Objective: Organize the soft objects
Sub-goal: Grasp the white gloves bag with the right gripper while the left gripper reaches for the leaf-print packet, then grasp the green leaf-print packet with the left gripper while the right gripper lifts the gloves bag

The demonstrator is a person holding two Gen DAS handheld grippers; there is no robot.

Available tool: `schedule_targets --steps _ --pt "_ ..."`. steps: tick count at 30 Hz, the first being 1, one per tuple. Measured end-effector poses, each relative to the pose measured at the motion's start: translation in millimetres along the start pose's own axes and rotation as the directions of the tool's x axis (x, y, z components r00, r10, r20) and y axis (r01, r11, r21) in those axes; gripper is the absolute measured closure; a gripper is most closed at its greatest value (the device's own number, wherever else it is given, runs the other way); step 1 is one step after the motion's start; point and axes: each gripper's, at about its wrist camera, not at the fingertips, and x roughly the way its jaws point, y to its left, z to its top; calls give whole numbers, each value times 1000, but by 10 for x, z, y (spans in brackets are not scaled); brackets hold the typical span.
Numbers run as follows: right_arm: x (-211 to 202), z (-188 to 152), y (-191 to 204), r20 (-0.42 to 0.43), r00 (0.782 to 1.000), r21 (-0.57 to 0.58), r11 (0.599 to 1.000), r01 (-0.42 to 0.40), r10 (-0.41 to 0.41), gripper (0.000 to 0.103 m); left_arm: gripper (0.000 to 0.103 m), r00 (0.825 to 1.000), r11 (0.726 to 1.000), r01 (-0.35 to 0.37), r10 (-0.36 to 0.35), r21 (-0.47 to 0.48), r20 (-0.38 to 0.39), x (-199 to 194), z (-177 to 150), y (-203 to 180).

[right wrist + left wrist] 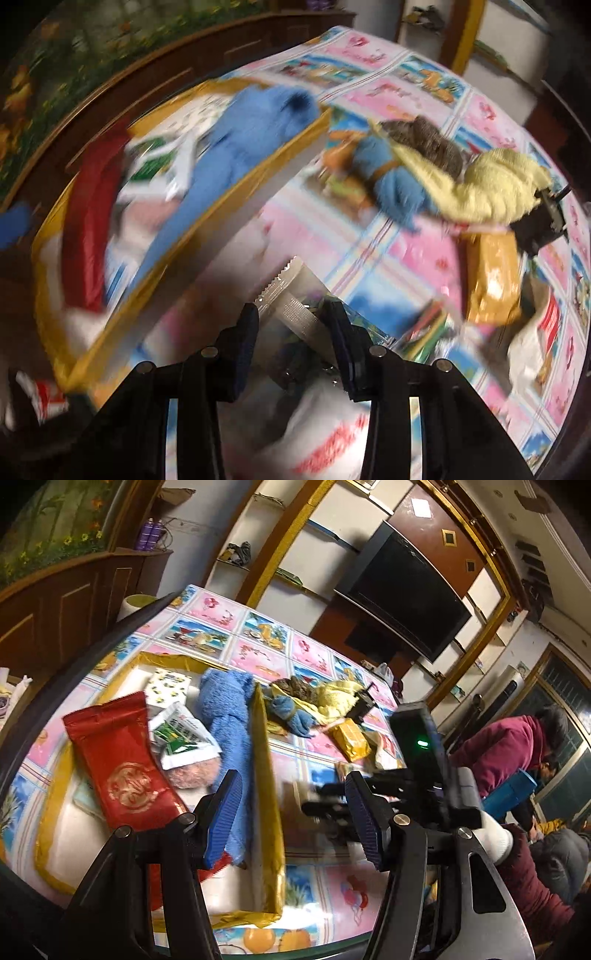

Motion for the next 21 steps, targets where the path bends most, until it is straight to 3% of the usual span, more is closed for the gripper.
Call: schedule_targets --steps 1,3,7,9,14,15,18,21 --pt "-88 -106 -40 3 999 13 999 -45 45 64 45 1000 1000 2 -2 14 -9 16 -14 -35" --pt "-331 -348 -221 98 992 85 993 -84 76 64 45 999 999 3 -1 47 -33 57 -43 -107" --pt "-602 -828 -597 175 983 256 967 1 -48 51 45 997 996 4 2 93 -74 175 -88 -253" --pt "-585 -1003 -644 159 986 292 956 -5 -44 49 45 996 995 5 3 97 -92 261 -95 -318" --pt "-405 -1118 -339 128 992 208 977 -37 10 47 45 990 993 3 14 122 -139 449 -117 -489" --pt "-356 -1096 -270 122 993 177 984 -23 2 46 45 988 990 0 21 139 -153 486 -122 -541" --pt "-247 -1029 -178 138 990 119 993 2 -18 29 45 982 985 -18 50 174 -181 603 -106 -651" --pt "-206 -1015 -75 142 987 71 995 64 -74 28 45 970 975 -61 109 216 -218 811 -95 -747"
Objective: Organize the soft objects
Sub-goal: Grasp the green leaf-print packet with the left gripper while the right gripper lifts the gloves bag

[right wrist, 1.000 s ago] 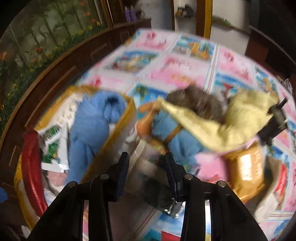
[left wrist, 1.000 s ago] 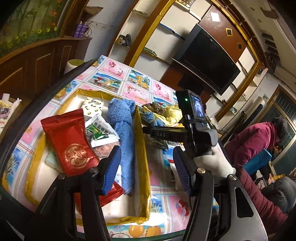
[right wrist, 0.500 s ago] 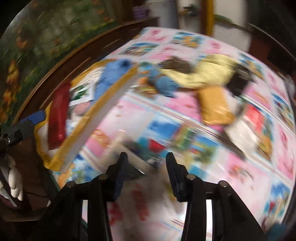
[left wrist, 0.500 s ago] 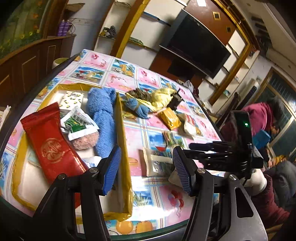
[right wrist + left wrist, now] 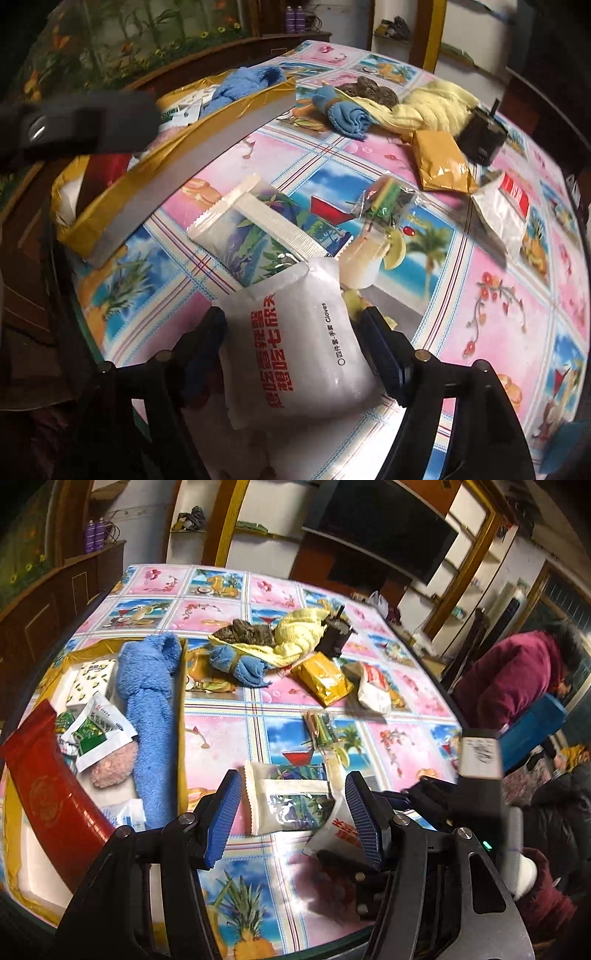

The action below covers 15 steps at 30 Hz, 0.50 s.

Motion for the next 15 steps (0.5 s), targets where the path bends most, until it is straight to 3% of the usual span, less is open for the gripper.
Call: schedule_targets --steps 1,2,4,9,11,13,15 --pt "-13 -14 0 4 1000 4 1000 -12 12 40 45 1000 1000 -15 15 7 -23 94 30 -33" --pt "-46 -25 -16 12 1000 15 1000 -23 23 64 45 999 1000 -25 25 12 -41 174 44 -57" --pt "-94 -76 -124 6 999 58 997 -46 45 88 45 995 998 -65 67 21 -74 348 73 -95" --pt "-179 -240 -492 20 1000 163 986 -22 19 92 45 977 980 -185 192 73 -93 705 91 -194" --pt "-219 -301 -639 30 999 207 978 -19 13 92 44 956 963 -249 262 108 -131 900 55 -208" --pt "-238 -332 -757 37 999 247 969 -16 7 92 31 963 974 -203 218 103 -160 951 10 -214" --pt "-274 -374 -826 48 999 269 963 -33 21 92 31 964 986 -108 136 130 -228 898 -37 -303"
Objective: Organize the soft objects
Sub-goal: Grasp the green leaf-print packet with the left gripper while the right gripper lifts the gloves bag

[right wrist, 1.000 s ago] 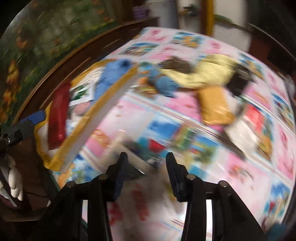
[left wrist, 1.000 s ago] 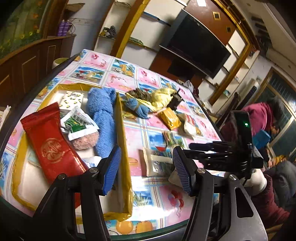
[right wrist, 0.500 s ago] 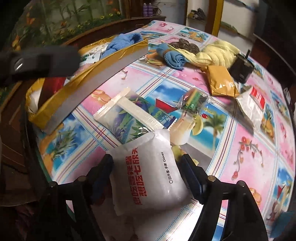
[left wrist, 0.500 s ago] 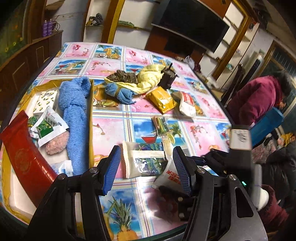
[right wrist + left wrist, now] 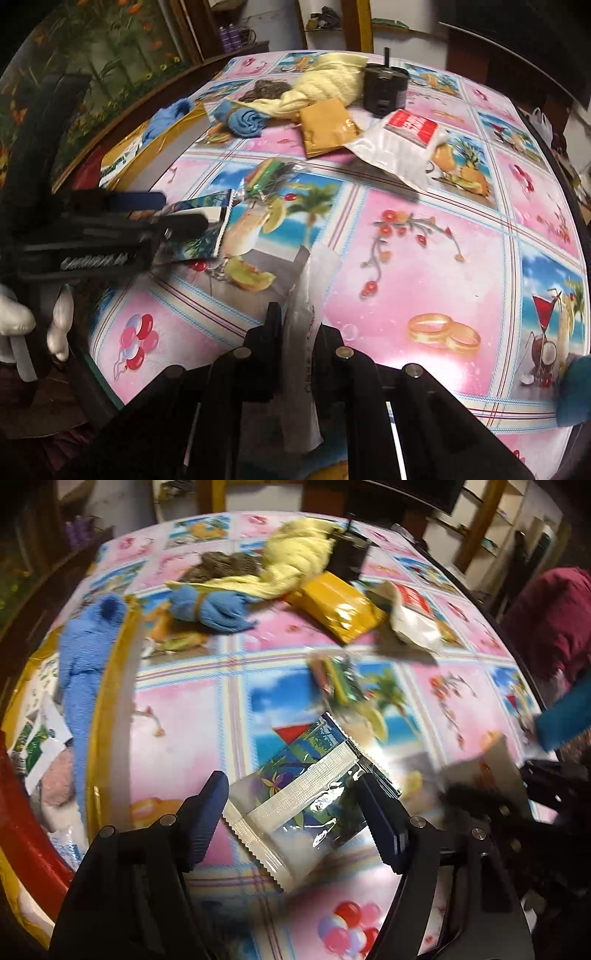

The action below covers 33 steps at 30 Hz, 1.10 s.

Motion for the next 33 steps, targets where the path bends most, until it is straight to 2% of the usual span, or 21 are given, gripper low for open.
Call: schedule_targets --steps 2,3,7,10,12,14,17,18,20,21,24,27,29,30,32,33 --pt "-14 -8 -56 6 1000 13 1000 -20 20 92 31 992 992 124 -123 32 -42 -93 -78 -75" --pt "-24 -15 -85 8 999 20 999 -32 32 92 31 990 989 140 -138 53 -35 -163 -114 -110" --pt "-26 -29 -181 27 996 67 994 -87 86 91 31 998 987 5 -16 161 62 -295 -172 -251" --pt "-53 -51 -195 32 997 70 995 -68 66 90 31 995 958 -49 22 283 98 -247 -242 -414" --pt "-61 -41 -194 28 998 62 997 -50 49 84 31 995 930 -60 24 362 102 -192 -305 -547" --pt "-97 -55 -191 27 999 46 999 -22 21 67 31 995 902 -69 29 426 99 -118 -367 -665" --pt "-104 -69 -208 24 1000 28 1000 -7 6 57 26 995 879 -64 19 473 101 30 -378 -800" --pt "-101 -73 -211 20 1000 28 1000 -8 8 57 25 993 885 -52 -2 463 115 31 -374 -794" --pt "-106 -75 -205 20 1000 28 1000 -9 9 57 26 996 907 3 -41 422 81 73 -326 -752" --pt "-108 -75 -196 17 1000 27 1000 -14 14 57 36 995 916 18 -54 400 80 64 -319 -708" --pt "-101 -86 -131 9 1000 13 1000 -5 5 57 48 995 922 11 -47 387 84 21 -341 -699" --pt "-80 -101 -44 15 1000 -20 1000 0 0 58 51 995 932 9 -45 362 93 -28 -380 -653" --pt "-81 -108 6 20 998 -25 998 -52 53 83 51 992 945 41 -77 324 98 -73 -392 -578" --pt "-84 -110 33 21 996 -21 996 -82 82 86 52 990 952 55 -90 301 105 -103 -393 -534" --pt "-106 -107 107 37 996 -30 996 -80 81 92 52 985 962 82 -117 260 126 -195 -395 -440" --pt "-124 -100 131 46 995 -30 996 -84 85 92 52 982 966 93 -129 241 136 -241 -389 -402"
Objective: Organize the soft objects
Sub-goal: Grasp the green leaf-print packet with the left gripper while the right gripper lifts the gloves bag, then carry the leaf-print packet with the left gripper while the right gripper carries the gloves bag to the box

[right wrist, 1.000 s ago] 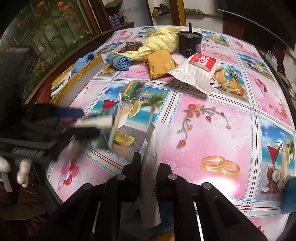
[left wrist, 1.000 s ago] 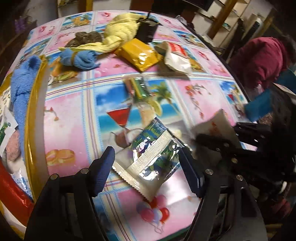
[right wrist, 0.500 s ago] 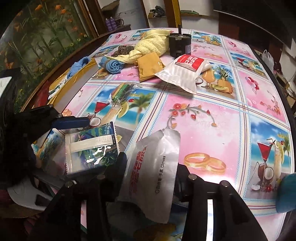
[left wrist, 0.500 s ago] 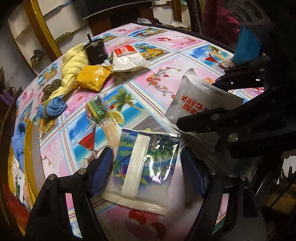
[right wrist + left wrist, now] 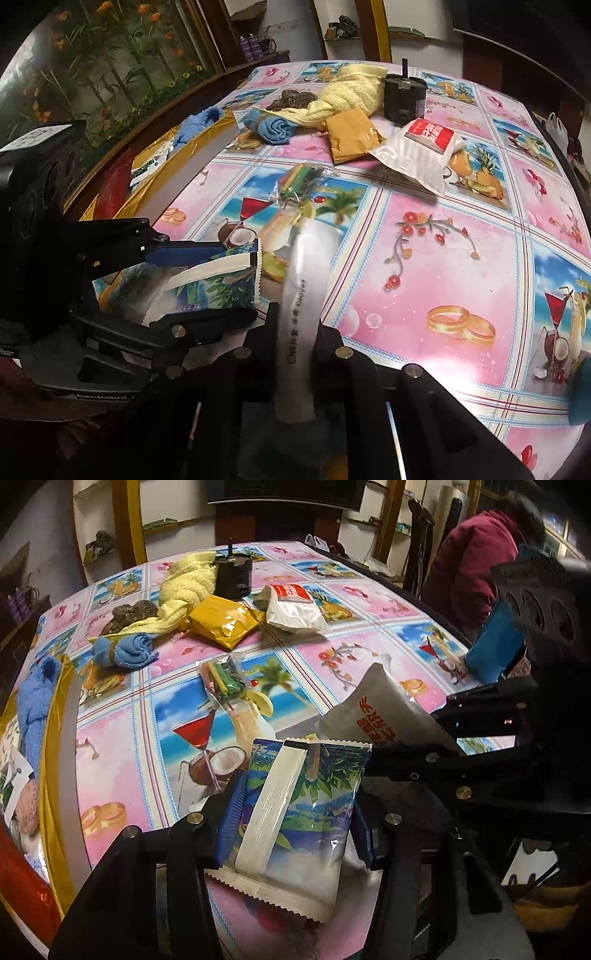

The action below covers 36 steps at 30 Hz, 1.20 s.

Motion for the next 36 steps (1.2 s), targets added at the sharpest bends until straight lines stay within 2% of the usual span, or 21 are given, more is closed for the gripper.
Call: schedule_targets --steps 5,8,13,16,22,30,36 --pt "-131 81 49 52 998 20 999 -29 28 93 52 996 996 22 -14 -91 90 -386 -6 211" --pt "-181 154 120 70 997 13 999 -46 45 93 52 992 988 15 4 -151 127 -607 -51 383" --pt "-115 295 347 64 996 -27 998 -65 67 93 52 983 972 -25 65 -232 169 -919 -143 724" --pt "-76 420 524 63 994 -60 994 -87 91 93 52 974 961 -86 136 -262 182 -1101 -185 974" --pt "20 703 932 68 986 -125 982 -141 150 93 52 950 917 -178 255 -358 180 -1353 -392 1486" --pt "350 1001 1460 15 977 -194 959 -207 214 92 51 936 846 -247 334 -473 109 -1493 -911 1958" --pt "655 1149 1773 -39 974 -224 948 -227 224 92 51 926 817 -298 373 -494 60 -1402 -1063 2113"
